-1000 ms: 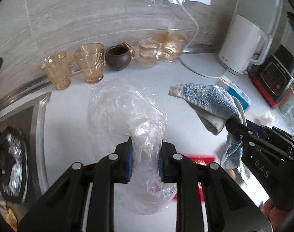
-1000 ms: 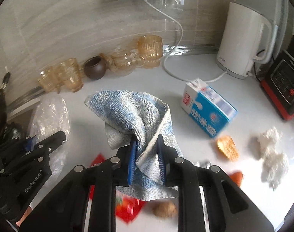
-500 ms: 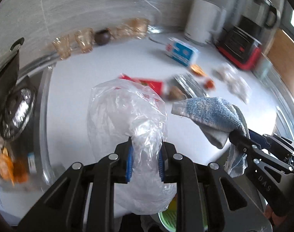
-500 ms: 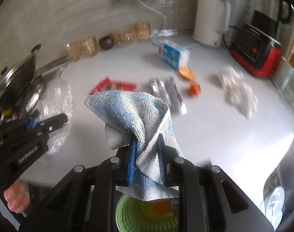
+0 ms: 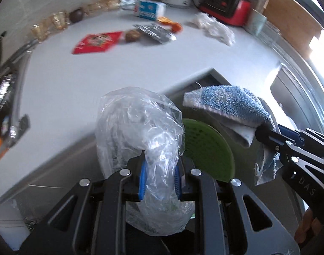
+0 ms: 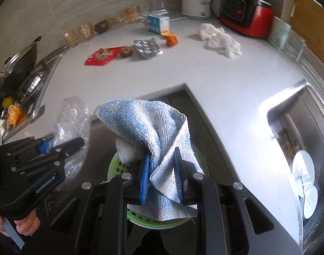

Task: Collect trash
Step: 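Drop the plastic bag and blue towel into the green basket with both tools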

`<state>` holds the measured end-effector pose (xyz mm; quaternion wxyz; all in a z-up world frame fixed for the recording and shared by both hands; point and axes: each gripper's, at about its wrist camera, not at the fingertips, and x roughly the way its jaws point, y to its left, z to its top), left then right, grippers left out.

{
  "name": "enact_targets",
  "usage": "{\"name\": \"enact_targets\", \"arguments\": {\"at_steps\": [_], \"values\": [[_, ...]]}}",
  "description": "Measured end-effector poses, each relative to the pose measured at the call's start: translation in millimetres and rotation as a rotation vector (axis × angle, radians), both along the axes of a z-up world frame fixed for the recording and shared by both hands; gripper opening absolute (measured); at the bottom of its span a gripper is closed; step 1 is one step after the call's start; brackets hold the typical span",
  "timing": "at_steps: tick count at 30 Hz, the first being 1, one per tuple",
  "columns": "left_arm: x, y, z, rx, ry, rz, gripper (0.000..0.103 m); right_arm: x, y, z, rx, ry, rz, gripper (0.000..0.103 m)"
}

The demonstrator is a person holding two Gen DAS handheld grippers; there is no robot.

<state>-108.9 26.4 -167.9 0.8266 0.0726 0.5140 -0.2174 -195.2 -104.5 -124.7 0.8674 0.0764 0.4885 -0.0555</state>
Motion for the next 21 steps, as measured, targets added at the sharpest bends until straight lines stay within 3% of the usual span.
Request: {"name": "enact_targets", "arguments": {"at_steps": [5,10,16,21], "values": [[-7,-20,-29,-0.002,0.072,-0.059,0.02,-22,-16,-8,0.027,0.01,-0.053,0.022],[-8,-31,-51,0.016,0.131,-0.074,0.047,-34,-27,-11,0.04,0.009,-0.087,0.022],[-9,-35,-53,0.026,0.136,-0.088,0.059,-38,-30,-11,0.05,0.005,-0.101,0.022],[-8,-34,-45,0.032,0.116,-0.094,0.062,-35,-29,-11,0.057,0.007,-0.1,0.022]]}}
